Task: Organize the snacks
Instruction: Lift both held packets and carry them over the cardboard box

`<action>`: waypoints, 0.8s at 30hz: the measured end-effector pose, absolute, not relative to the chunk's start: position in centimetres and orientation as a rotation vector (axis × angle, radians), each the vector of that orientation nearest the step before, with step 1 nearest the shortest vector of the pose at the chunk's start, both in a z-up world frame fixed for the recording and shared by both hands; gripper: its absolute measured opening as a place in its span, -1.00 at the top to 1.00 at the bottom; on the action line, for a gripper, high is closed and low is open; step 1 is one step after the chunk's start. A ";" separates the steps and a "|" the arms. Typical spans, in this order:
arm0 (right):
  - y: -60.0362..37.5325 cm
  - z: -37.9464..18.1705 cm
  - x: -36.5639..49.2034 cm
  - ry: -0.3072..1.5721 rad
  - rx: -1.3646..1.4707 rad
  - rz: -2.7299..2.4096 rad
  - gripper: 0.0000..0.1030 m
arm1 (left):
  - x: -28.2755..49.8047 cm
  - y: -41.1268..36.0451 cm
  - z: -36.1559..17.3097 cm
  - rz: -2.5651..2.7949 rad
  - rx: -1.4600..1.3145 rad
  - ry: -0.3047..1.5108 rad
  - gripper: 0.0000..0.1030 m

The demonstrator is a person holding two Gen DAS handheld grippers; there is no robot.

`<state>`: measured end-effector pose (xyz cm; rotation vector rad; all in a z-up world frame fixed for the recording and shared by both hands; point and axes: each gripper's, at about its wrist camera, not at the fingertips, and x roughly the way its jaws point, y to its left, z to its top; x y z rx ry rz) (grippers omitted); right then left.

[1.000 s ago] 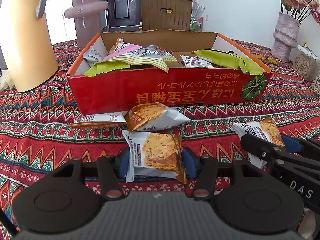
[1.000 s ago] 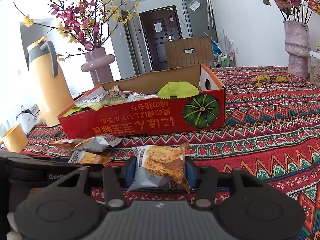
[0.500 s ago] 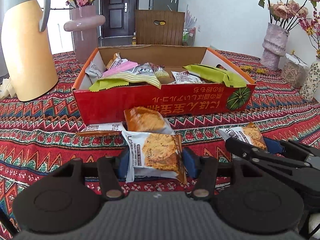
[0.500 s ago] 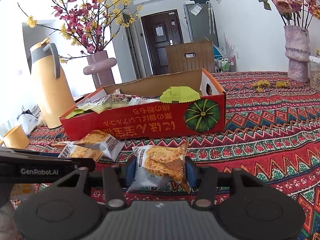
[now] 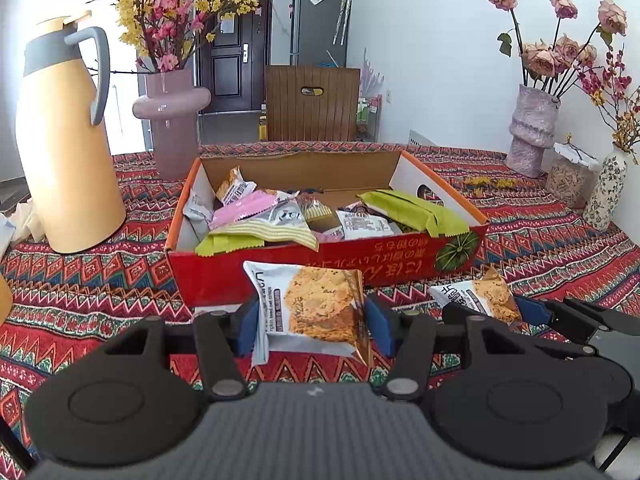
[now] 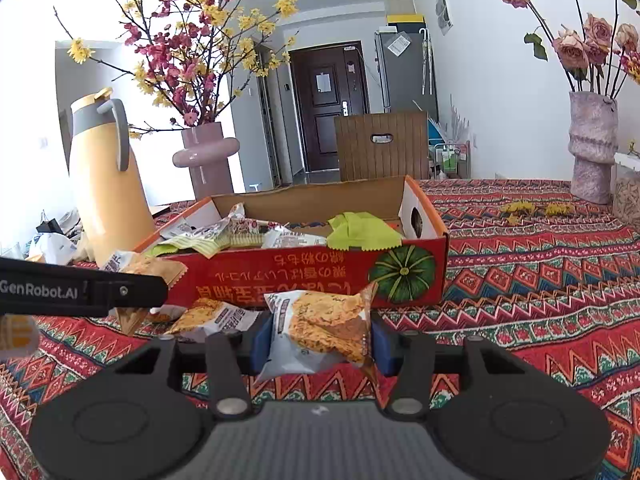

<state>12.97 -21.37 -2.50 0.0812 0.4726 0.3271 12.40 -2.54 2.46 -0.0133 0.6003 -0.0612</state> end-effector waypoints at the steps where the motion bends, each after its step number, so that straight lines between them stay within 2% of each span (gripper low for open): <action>1: -21.4 -2.2 13.0 0.465 0.079 0.326 0.05 | 12.5 -2.5 2.7 -0.060 -0.013 0.592 -0.09; 24: -20.1 3.7 19.1 0.321 0.025 0.287 0.05 | 17.7 -1.0 7.7 0.003 -0.046 0.448 -0.09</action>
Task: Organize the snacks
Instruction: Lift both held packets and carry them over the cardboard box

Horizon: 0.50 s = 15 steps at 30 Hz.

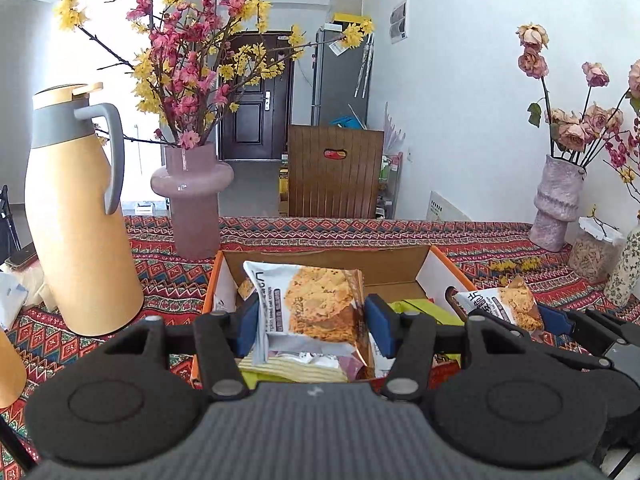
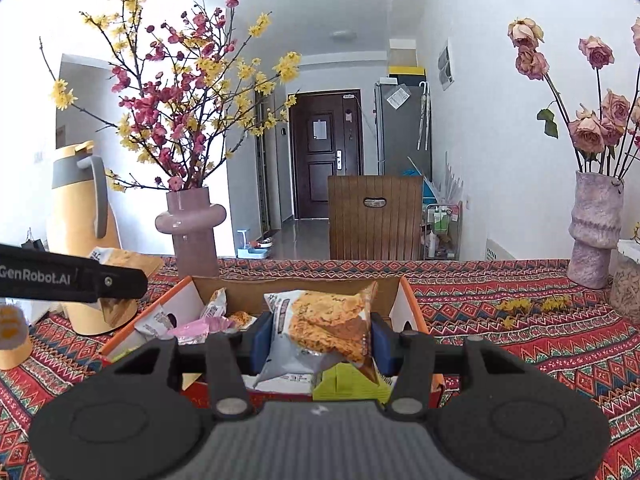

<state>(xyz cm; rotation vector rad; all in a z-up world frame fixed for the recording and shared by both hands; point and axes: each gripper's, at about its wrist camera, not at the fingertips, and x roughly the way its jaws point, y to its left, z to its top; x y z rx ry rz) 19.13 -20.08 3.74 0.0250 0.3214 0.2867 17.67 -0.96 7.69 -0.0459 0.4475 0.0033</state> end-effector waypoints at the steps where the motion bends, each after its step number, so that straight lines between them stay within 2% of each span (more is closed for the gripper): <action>1: -20.0 3.8 19.4 0.320 0.023 0.285 0.05 | 17.9 -0.9 7.8 0.005 -0.049 0.444 -0.09; 15: -18.6 3.6 24.5 0.330 0.038 0.260 0.05 | 22.3 0.9 7.6 0.053 -0.109 0.423 -0.09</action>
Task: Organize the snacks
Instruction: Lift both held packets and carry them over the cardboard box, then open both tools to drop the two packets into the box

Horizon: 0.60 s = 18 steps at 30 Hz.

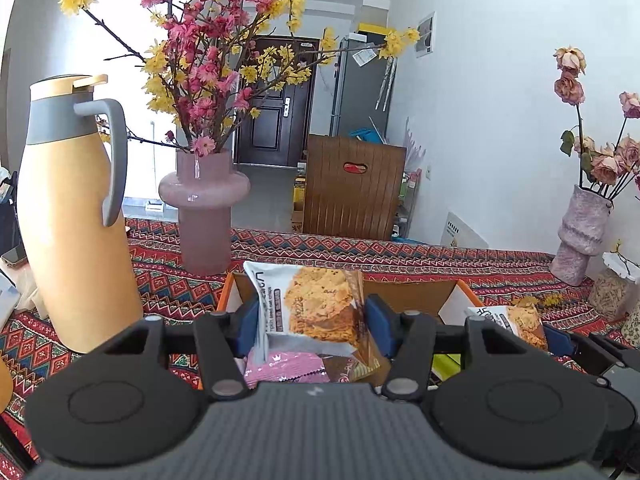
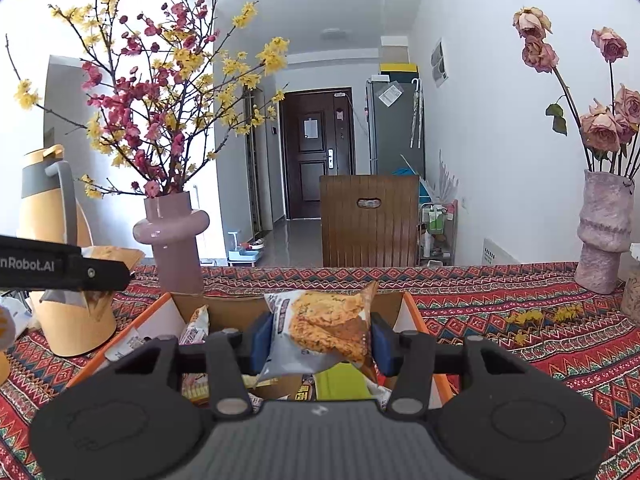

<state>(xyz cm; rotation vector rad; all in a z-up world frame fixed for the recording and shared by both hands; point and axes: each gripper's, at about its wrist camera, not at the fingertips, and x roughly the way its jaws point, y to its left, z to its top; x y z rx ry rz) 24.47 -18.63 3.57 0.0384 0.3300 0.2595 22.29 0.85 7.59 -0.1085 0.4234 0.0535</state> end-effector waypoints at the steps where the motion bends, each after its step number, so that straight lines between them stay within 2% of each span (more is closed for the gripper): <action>1: -18.6 3.5 24.8 0.331 0.040 0.259 0.05 | 22.7 0.9 7.4 0.056 -0.112 0.426 -0.09; 18: -18.1 0.1 27.0 0.369 0.053 0.248 0.04 | 26.0 1.8 2.1 0.104 -0.097 0.477 -0.09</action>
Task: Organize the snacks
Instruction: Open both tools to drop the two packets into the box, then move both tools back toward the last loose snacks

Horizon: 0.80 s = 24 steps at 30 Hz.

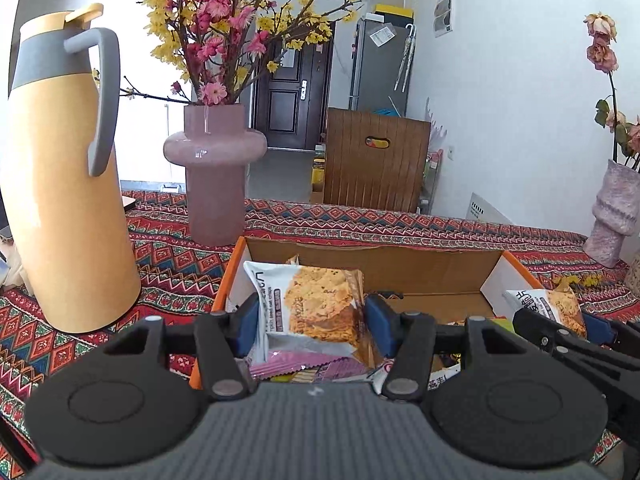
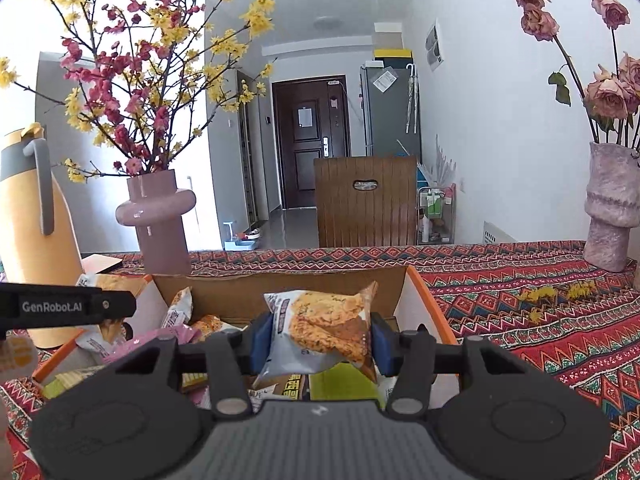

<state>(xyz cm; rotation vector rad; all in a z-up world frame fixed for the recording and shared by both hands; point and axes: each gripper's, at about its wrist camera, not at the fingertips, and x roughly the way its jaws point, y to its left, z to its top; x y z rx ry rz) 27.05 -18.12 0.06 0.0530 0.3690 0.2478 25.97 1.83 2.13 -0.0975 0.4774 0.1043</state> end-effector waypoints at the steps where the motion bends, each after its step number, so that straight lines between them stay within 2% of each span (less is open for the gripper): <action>1: -18.1 0.0 27.1 0.372 0.051 0.248 0.04 | 26.0 1.8 2.0 0.102 -0.097 0.481 -0.09; 3: -18.1 -0.1 27.1 0.377 0.053 0.248 -0.04 | 25.9 1.9 1.8 0.101 -0.099 0.478 -0.18; 4: -18.1 -0.1 27.1 0.379 0.054 0.245 -0.17 | 25.8 1.9 1.8 0.100 -0.103 0.473 -0.25; 6: -18.2 -0.2 27.1 0.383 0.063 0.240 -0.24 | 25.5 2.1 2.0 0.102 -0.113 0.459 -0.46; 7: -18.3 -0.2 27.2 0.388 0.072 0.241 -0.37 | 25.3 2.2 2.0 0.099 -0.118 0.455 -0.54; 8: -18.4 -0.3 27.2 0.391 0.084 0.239 -0.49 | 25.1 2.2 2.2 0.100 -0.126 0.448 -0.76; 9: -18.6 -0.3 27.1 0.388 0.091 0.234 -0.74 | 24.9 2.2 2.3 0.109 -0.129 0.438 -0.99; 10: -18.7 -0.3 27.0 0.385 0.096 0.229 -0.89 | 24.7 2.2 2.3 0.114 -0.130 0.423 -1.00; 12: -18.9 -0.3 26.9 0.380 0.110 0.226 -1.00 | 24.4 2.2 2.6 0.108 -0.134 0.413 -1.00; 24: -19.2 0.1 26.5 0.372 0.121 0.223 -1.00 | 24.0 2.3 3.4 0.098 -0.170 0.424 -1.00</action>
